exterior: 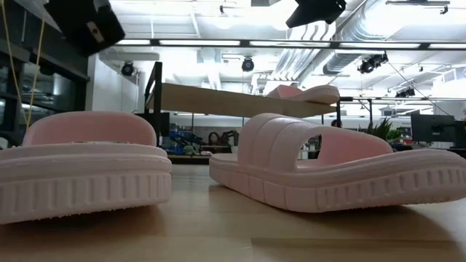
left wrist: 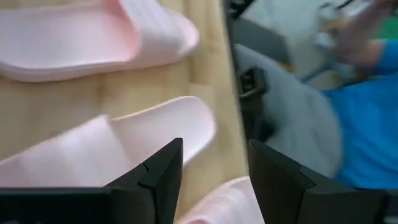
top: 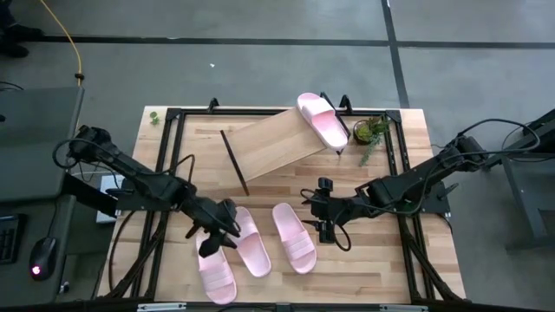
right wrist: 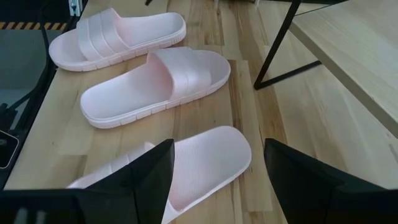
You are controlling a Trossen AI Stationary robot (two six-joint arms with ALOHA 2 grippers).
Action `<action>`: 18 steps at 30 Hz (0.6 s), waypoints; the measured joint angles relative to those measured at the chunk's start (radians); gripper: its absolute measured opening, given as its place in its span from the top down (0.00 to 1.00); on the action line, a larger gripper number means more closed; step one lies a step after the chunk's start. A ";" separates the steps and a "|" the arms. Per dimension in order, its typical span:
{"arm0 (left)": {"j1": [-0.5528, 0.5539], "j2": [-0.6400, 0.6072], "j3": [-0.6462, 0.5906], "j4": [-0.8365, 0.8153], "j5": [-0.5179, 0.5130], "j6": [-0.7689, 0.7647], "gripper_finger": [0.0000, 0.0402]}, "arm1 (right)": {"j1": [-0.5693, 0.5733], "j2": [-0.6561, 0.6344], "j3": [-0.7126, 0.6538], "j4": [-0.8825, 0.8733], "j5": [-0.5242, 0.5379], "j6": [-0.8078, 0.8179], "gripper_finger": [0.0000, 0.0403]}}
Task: Pick and place slides into the shelf
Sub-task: Put the pink slipper on the shelf
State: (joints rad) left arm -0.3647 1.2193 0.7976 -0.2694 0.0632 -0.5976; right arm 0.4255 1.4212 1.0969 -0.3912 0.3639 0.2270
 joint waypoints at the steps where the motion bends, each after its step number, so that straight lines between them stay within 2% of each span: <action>1: -0.016 0.008 0.026 -0.038 -0.042 0.005 0.59 | 0.000 0.000 0.000 0.000 0.000 0.000 0.40; 8: -0.111 0.085 0.201 -0.277 -0.290 0.016 0.59 | 0.000 0.000 0.000 0.000 0.000 0.000 0.40; 14: -0.164 0.191 0.309 -0.385 -0.397 0.015 0.59 | 0.000 0.000 0.000 -0.008 0.000 0.004 0.40; 18: -0.180 0.265 0.365 -0.451 -0.430 0.006 0.59 | 0.000 0.000 0.000 -0.010 0.000 0.005 0.40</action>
State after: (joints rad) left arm -0.5445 1.4846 1.1623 -0.7205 -0.3664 -0.5913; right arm 0.4255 1.4212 1.0973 -0.4007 0.3637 0.2321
